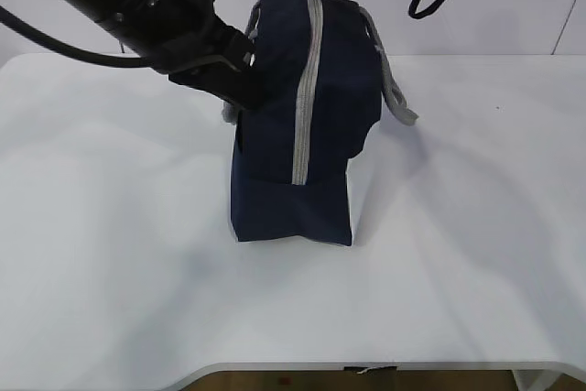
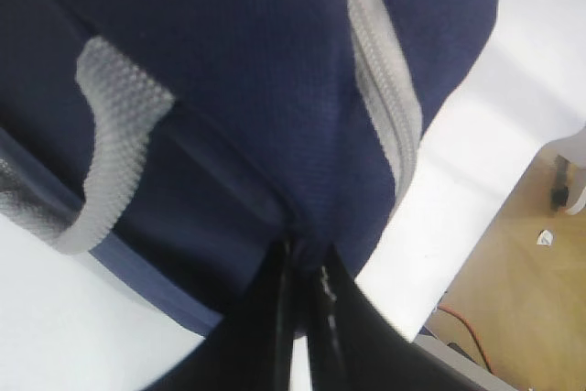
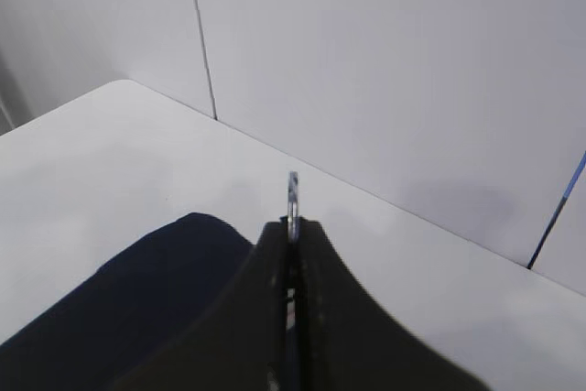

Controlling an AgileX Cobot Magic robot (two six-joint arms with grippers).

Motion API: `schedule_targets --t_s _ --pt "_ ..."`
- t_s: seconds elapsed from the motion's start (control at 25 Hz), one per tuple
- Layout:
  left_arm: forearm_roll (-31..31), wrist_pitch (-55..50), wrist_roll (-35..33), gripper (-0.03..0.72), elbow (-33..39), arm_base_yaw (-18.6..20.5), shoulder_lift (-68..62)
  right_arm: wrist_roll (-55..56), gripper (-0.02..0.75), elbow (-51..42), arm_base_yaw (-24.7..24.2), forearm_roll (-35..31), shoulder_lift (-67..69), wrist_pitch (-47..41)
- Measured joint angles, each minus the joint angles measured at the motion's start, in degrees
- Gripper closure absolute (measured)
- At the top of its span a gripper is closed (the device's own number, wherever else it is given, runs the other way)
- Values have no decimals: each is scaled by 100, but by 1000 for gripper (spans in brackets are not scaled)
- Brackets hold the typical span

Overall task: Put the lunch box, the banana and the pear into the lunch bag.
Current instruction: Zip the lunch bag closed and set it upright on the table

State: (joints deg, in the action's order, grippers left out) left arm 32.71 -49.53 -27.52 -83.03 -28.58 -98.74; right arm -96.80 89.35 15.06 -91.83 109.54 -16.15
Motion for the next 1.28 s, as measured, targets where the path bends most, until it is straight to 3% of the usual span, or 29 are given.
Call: schedule_targets --t_s 0.44,1.08,1.2,1.28 --pt "-341 -286 -141 692 0 0 0 0 732 614 -221 -888 863 -167" --pt "-613 -250 -141 691 -21 89 33 778 732 663 -1252 -1102 1402 -2275" --pt "-469 -209 -141 649 -21 89 33 791 732 663 -1260 -1102 1402 -2373" --pt "-352 -167 -141 567 -21 89 45 791 732 663 -1264 -1102 1414 -2429"
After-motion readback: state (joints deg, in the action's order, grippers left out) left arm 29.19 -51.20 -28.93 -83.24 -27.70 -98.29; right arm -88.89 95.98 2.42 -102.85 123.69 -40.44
